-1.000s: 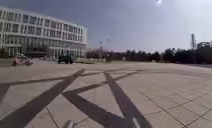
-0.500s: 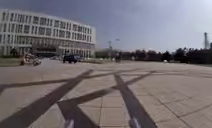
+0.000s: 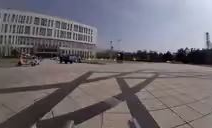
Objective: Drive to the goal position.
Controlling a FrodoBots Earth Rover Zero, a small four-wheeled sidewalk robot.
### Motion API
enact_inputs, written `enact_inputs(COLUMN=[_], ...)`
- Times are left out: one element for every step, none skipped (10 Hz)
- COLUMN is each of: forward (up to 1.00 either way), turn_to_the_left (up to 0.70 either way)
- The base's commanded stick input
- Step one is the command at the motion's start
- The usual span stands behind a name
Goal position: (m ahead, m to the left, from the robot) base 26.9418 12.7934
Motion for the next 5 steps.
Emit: enact_inputs(forward=[1.00, 1.00, 1.00, 1.00, 1.00], turn_to_the_left=[0.27, 0.23, 0.00, 0.00, 0.00])
